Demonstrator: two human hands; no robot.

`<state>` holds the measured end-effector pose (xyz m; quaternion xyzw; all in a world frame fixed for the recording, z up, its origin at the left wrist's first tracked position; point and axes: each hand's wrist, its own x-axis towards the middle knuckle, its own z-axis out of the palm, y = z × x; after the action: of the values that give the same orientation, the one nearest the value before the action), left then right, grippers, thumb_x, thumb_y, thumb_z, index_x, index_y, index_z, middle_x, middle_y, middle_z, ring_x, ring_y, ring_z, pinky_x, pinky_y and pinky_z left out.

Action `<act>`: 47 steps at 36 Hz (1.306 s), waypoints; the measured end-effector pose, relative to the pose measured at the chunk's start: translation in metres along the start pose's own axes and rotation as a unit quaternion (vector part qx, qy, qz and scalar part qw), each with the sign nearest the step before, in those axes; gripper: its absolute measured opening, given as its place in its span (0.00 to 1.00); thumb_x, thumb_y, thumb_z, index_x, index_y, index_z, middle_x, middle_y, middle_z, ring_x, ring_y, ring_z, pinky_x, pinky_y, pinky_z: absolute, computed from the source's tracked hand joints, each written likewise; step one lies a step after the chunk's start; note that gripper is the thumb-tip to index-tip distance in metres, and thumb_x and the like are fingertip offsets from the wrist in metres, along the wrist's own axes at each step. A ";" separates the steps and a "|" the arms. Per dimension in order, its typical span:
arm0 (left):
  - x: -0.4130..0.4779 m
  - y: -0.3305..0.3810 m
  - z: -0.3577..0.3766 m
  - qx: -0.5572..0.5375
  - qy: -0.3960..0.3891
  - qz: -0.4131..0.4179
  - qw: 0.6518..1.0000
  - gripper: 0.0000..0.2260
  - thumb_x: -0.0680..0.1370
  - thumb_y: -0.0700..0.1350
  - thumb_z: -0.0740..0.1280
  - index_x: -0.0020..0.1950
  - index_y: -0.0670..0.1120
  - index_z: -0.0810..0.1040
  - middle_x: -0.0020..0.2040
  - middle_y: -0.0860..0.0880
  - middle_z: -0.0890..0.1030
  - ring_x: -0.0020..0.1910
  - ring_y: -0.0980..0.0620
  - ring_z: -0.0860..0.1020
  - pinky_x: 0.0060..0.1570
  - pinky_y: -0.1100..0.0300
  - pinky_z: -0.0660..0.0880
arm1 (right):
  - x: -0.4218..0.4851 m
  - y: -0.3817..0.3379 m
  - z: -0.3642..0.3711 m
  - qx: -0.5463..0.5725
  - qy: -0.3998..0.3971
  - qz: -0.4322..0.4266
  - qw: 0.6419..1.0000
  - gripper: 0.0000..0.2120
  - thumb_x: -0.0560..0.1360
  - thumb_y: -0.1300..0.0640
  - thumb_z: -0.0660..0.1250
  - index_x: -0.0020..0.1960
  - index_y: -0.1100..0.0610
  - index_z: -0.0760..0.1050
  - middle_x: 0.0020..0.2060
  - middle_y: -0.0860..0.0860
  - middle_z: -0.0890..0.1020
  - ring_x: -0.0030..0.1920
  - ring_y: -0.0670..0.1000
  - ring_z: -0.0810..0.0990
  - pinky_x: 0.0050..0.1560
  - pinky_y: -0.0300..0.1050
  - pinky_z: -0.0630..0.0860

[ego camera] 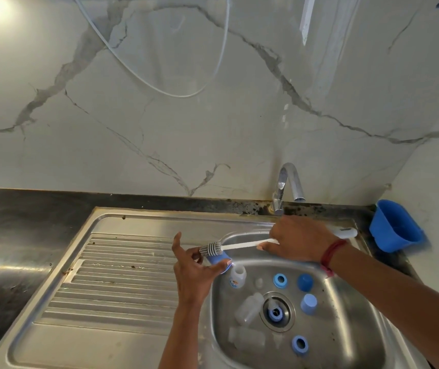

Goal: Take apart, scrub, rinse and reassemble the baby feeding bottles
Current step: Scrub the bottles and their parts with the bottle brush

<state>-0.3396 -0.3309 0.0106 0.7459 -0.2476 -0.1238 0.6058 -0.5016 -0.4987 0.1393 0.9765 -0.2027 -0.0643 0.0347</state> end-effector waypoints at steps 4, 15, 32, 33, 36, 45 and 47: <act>0.006 -0.001 -0.009 -0.004 0.034 -0.003 0.999 0.57 0.56 0.47 0.86 0.77 0.48 0.56 0.42 0.54 0.79 0.43 0.62 0.80 0.53 0.62 0.77 | -0.005 -0.002 0.015 0.018 0.017 0.013 1.000 0.28 0.79 0.31 0.50 0.34 0.52 0.69 0.28 0.47 0.70 0.30 0.48 0.71 0.35 0.46 0.73; 0.010 0.011 -0.007 -0.045 0.024 0.040 0.998 0.56 0.55 0.53 0.83 0.77 0.51 0.57 0.44 0.47 0.82 0.45 0.51 0.83 0.55 0.61 0.78 | -0.009 0.001 0.026 0.074 0.020 0.044 0.996 0.26 0.79 0.31 0.50 0.34 0.49 0.68 0.30 0.46 0.70 0.33 0.47 0.71 0.39 0.46 0.72; 0.012 0.035 -0.008 -0.127 0.048 0.013 0.991 0.51 0.59 0.39 0.84 0.76 0.51 0.61 0.42 0.48 0.84 0.43 0.54 0.81 0.48 0.67 0.78 | -0.013 0.014 0.040 0.195 0.077 0.038 0.977 0.32 0.76 0.30 0.53 0.31 0.56 0.72 0.25 0.52 0.72 0.26 0.47 0.66 0.30 0.43 0.63; 0.012 0.036 -0.007 -0.139 0.045 0.013 0.989 0.50 0.59 0.38 0.84 0.75 0.51 0.61 0.42 0.47 0.84 0.42 0.54 0.81 0.46 0.68 0.78 | -0.013 0.012 0.039 0.199 0.078 0.038 0.976 0.31 0.77 0.31 0.53 0.31 0.55 0.71 0.25 0.52 0.72 0.26 0.47 0.65 0.30 0.42 0.62; 0.012 0.038 -0.009 -0.156 0.044 0.013 0.987 0.50 0.58 0.40 0.84 0.75 0.51 0.62 0.43 0.45 0.84 0.42 0.52 0.80 0.45 0.68 0.77 | -0.014 0.010 0.041 0.220 0.080 0.039 0.972 0.30 0.77 0.31 0.53 0.31 0.54 0.72 0.25 0.52 0.73 0.25 0.47 0.66 0.29 0.40 0.61; 0.013 0.038 -0.014 -0.138 0.107 -0.035 0.984 0.48 0.60 0.47 0.83 0.74 0.52 0.61 0.43 0.47 0.84 0.45 0.49 0.83 0.46 0.62 0.76 | -0.023 0.007 0.047 0.296 0.045 0.072 0.951 0.29 0.78 0.34 0.58 0.28 0.55 0.68 0.23 0.51 0.67 0.24 0.46 0.64 0.29 0.36 0.66; 0.011 0.039 -0.011 -0.129 0.109 -0.038 0.985 0.49 0.59 0.52 0.82 0.74 0.51 0.61 0.43 0.49 0.83 0.45 0.50 0.83 0.46 0.62 0.76 | -0.023 0.008 0.050 0.320 0.038 0.075 0.944 0.29 0.77 0.35 0.60 0.28 0.56 0.67 0.23 0.50 0.66 0.23 0.46 0.63 0.27 0.35 0.65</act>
<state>-0.3330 -0.3330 0.0521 0.6795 -0.1330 -0.0954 0.7152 -0.5329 -0.4984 0.0933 0.9199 -0.2834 0.0440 -0.2673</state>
